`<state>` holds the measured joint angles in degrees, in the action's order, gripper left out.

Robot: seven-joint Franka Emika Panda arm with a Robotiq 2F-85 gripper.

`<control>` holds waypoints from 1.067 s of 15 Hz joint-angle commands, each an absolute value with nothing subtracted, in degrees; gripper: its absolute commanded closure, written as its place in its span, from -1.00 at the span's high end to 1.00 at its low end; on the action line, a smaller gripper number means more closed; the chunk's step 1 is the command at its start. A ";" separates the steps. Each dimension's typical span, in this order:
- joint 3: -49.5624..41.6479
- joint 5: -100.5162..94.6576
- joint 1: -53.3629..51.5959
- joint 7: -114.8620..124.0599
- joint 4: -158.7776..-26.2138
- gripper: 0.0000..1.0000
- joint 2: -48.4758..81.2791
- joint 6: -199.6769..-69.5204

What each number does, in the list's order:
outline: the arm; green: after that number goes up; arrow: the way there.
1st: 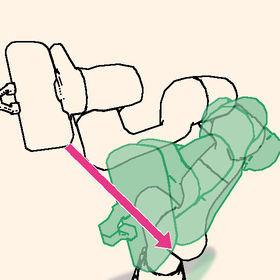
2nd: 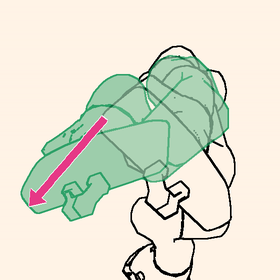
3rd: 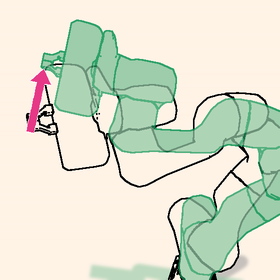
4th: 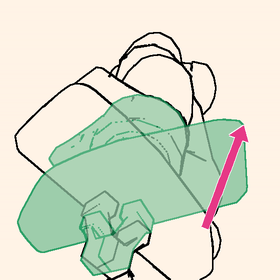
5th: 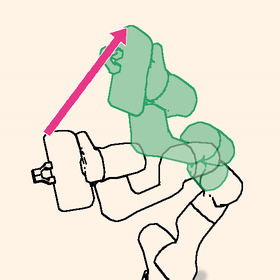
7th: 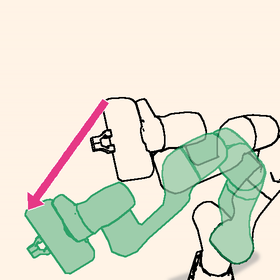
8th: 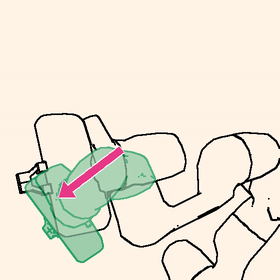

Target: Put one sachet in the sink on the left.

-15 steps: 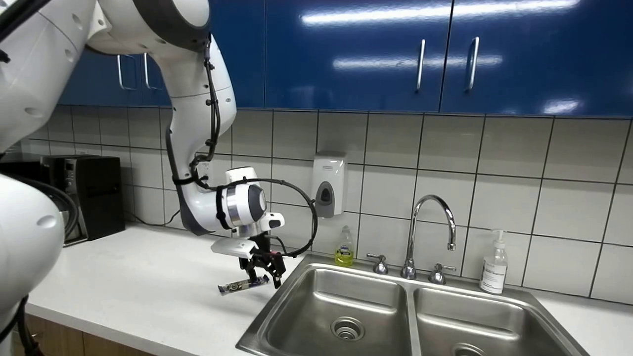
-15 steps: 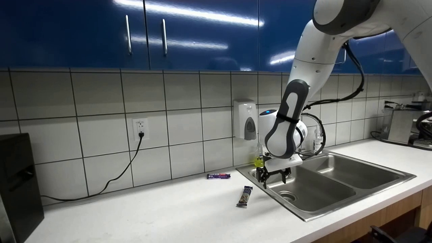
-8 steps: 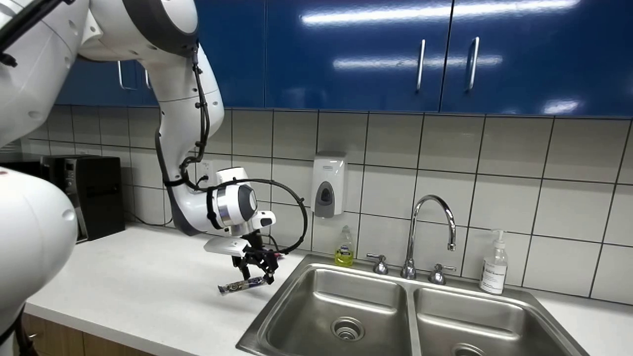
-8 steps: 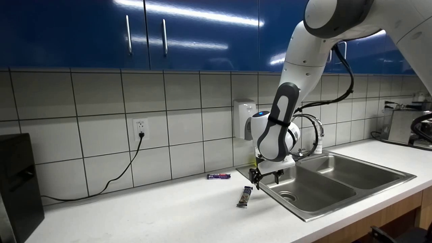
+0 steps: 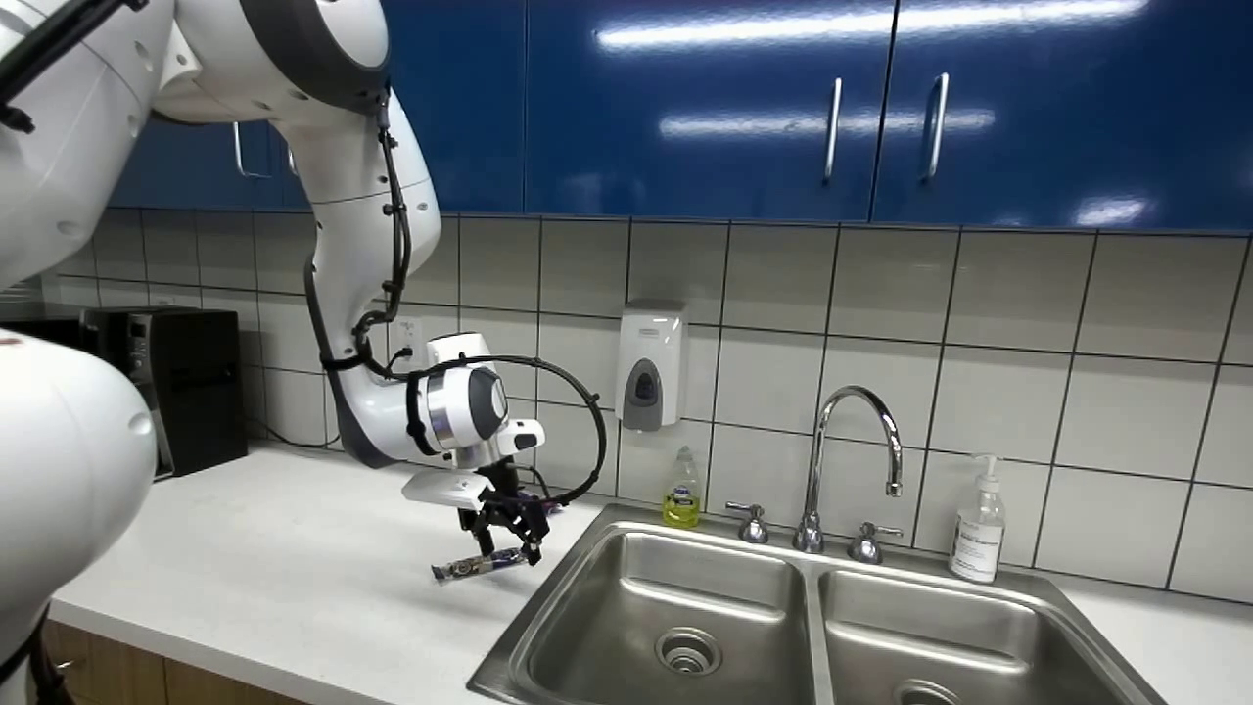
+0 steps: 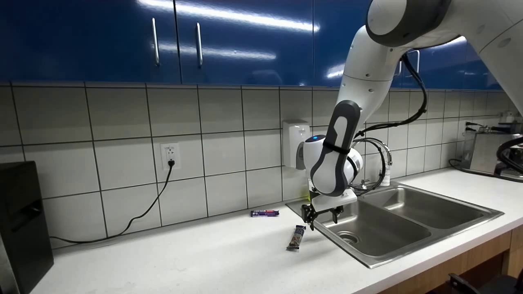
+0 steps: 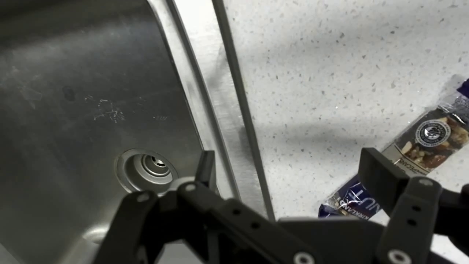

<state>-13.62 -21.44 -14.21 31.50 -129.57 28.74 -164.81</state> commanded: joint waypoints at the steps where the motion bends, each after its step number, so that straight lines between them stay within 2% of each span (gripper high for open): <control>1: -15.63 -19.18 -16.81 30.84 -129.28 1.00 29.20 -166.17; 16: -14.97 -8.04 -20.59 31.14 -117.71 1.00 39.28 -165.60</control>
